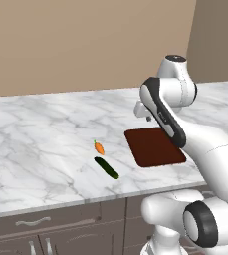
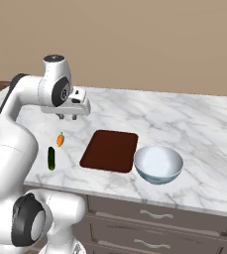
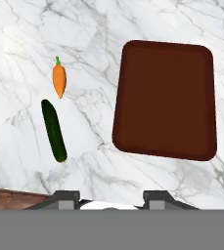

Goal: Place the two vegetables and bowl onto the tray for setting up a vegetable dip station.

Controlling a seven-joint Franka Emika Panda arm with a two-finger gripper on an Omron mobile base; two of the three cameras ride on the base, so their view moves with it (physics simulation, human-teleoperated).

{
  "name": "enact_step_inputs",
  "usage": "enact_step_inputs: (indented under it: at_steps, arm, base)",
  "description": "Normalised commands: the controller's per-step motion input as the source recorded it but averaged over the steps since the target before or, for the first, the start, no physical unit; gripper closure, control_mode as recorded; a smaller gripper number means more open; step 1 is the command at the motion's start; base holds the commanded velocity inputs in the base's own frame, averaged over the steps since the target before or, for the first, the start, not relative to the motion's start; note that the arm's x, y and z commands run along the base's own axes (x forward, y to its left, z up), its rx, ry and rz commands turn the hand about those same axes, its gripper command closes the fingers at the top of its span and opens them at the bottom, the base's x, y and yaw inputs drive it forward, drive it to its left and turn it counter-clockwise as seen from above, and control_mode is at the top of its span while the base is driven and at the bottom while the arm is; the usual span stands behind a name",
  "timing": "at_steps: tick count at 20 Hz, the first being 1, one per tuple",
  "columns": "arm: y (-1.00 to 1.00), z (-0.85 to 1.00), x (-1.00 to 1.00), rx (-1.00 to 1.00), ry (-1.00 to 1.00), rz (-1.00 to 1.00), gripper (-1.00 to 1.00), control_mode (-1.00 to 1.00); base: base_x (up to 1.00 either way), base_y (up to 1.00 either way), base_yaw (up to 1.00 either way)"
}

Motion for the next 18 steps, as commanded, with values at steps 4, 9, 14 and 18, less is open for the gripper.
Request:
enact_step_inputs:
  at_steps: [4, 9, 14, 18]
  arm:
    - [0.0, 0.0, 0.0, 0.0, 0.0, 0.0, -1.0, -1.0]
    - [-0.44, -0.03, 0.11, -0.01, 0.01, -0.01, -1.0, -1.0]
    - [-0.47, -0.23, 0.03, -0.07, 0.02, -0.14, -1.0, -1.0]
    - [-0.61, -0.17, 0.01, -0.05, 0.04, -0.19, -1.0, -1.0]
  base:
    - [0.0, 0.0, 0.0]
    - [0.0, 0.0, 0.0]
    - [0.0, 0.0, 0.0]
    - [0.0, 0.0, 0.0]
